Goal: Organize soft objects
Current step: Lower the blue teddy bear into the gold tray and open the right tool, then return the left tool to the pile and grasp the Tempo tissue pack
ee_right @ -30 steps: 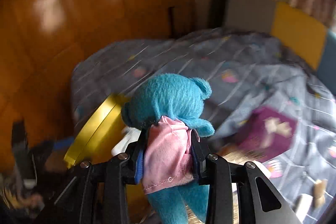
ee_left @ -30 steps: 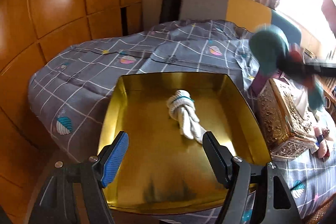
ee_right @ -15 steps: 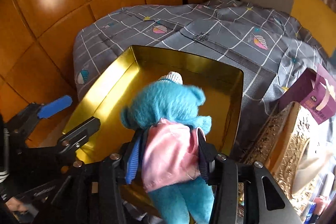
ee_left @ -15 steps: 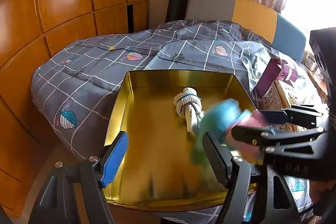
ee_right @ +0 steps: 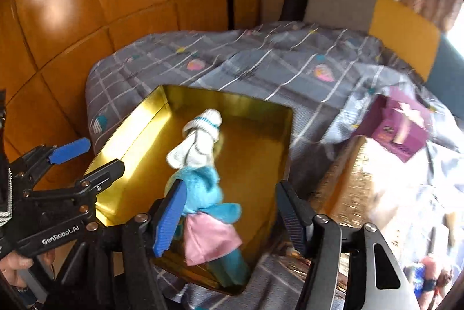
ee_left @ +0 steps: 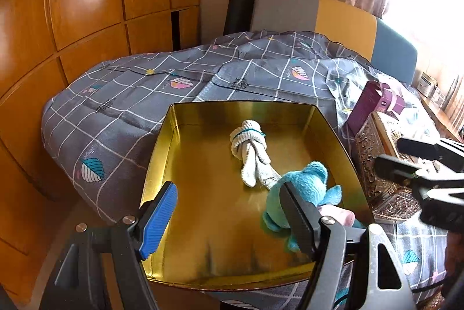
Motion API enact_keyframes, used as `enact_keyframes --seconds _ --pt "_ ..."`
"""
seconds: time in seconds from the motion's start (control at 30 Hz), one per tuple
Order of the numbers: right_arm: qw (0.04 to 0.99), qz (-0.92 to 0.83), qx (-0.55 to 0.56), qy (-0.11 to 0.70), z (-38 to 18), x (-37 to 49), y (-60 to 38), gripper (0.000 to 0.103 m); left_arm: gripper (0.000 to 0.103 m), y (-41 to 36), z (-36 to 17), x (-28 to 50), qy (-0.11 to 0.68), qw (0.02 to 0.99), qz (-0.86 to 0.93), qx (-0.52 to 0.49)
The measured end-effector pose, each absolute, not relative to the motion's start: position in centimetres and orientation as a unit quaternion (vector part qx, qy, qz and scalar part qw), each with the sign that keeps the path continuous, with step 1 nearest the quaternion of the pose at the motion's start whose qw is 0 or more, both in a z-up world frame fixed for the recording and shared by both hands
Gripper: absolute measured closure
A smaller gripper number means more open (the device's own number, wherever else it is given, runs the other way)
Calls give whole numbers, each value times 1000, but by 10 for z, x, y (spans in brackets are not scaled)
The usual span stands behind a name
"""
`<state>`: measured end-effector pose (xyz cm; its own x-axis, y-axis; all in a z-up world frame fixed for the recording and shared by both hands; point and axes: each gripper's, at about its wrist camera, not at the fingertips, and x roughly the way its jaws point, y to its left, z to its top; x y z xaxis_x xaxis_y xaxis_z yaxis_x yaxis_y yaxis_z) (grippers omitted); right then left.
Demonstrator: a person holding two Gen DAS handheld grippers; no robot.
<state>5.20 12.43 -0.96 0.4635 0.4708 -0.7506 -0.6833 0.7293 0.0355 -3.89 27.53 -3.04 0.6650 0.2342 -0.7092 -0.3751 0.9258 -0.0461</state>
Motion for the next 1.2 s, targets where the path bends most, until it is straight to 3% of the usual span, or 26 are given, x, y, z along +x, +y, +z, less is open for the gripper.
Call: enact_keyframes --seconds 0.17,1.2 --pt "872 306 -108 366 3 50 87 28 29 264 -28 -38 374 910 157 -81" --pt "944 -60 42 323 14 79 -229 16 29 124 6 -8 346 936 -23 50"
